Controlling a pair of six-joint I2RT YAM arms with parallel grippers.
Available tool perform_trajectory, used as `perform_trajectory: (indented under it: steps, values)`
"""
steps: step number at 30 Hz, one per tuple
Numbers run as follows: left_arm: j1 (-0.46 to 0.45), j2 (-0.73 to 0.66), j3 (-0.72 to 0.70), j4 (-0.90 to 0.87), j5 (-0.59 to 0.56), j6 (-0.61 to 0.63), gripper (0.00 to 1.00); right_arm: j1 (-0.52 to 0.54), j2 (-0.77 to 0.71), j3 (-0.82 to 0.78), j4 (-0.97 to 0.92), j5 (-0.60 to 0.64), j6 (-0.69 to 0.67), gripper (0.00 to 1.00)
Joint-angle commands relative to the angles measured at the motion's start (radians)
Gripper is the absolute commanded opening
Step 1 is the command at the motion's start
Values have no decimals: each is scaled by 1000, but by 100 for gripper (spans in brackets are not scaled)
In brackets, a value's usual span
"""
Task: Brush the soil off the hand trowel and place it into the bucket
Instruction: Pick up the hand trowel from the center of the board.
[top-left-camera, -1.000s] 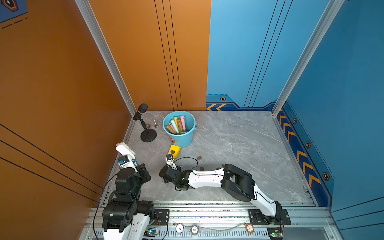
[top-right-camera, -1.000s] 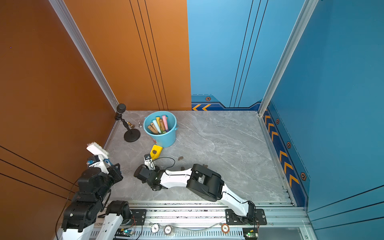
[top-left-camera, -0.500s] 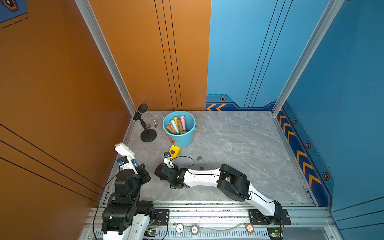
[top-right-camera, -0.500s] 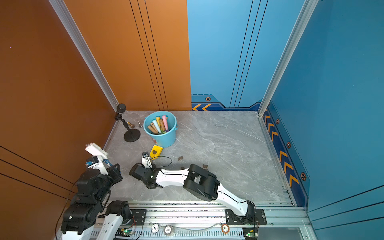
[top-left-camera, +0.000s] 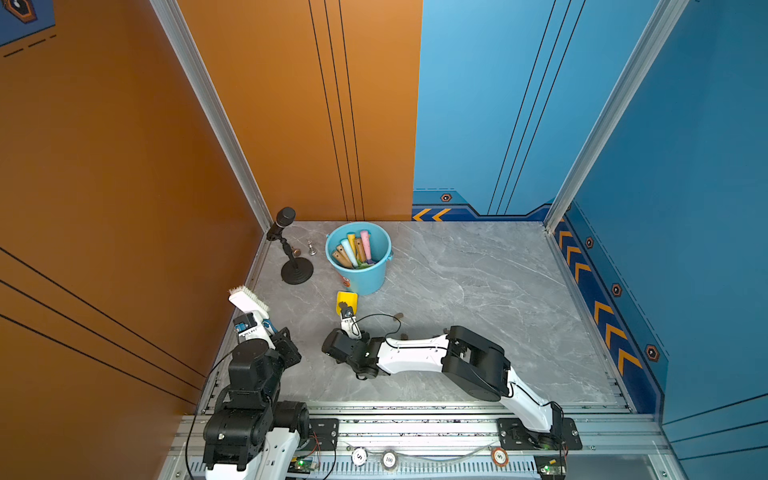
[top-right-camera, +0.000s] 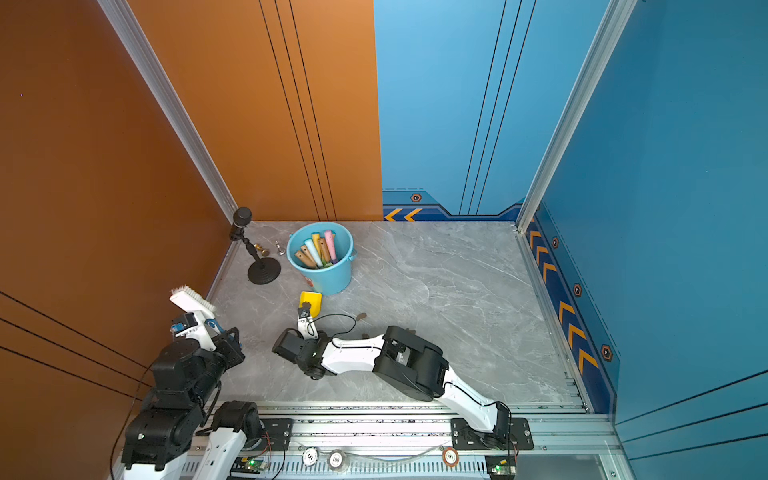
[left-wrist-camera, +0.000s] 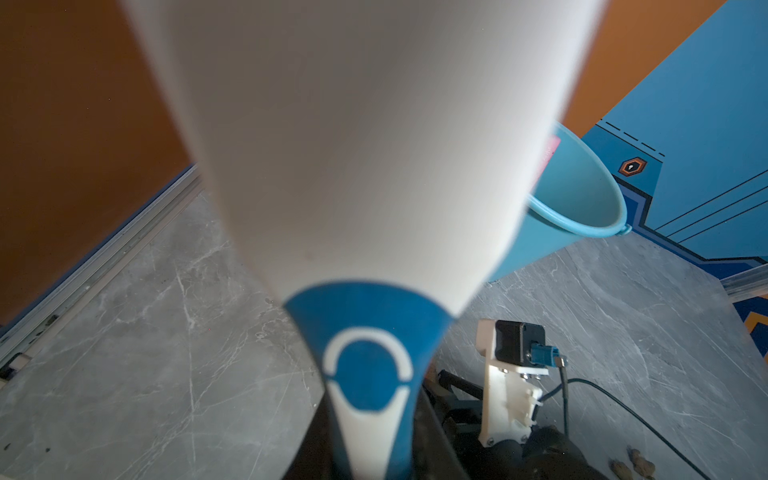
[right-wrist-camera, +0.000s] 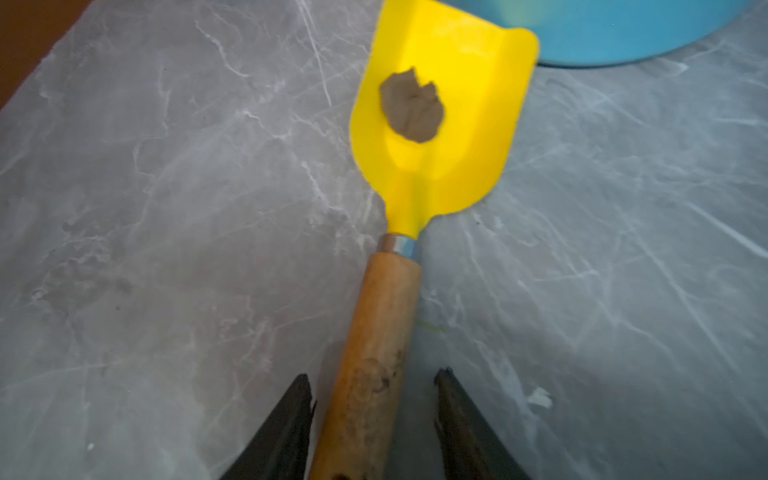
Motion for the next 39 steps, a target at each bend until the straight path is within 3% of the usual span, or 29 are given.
perform_trajectory:
  steps: [1, 7, 11, 15, 20, 29, 39]
  values:
    - [7, -10, -6, 15, -2, 19, 0, -16, -88, -80, -33, -28, -47, 48]
    - [12, -4, -8, 17, 5, 19, 0, -31, -191, -221, 27, -61, -138, 48]
    - [12, 3, -9, 19, 7, 19, 0, -63, -200, -284, 175, -275, -356, 49]
    - [15, 3, -9, 19, 10, 22, 0, -99, -201, -255, 158, -404, -451, 48]
    - [25, 3, -8, 19, 12, 21, 0, -109, -158, -214, 140, -399, -459, 44]
    - [27, 11, -12, 23, 26, 24, 0, -104, -93, -171, 62, -265, -407, 29]
    - [34, 27, -16, 31, 45, 28, 0, -67, -107, -205, 57, -138, -371, 24]
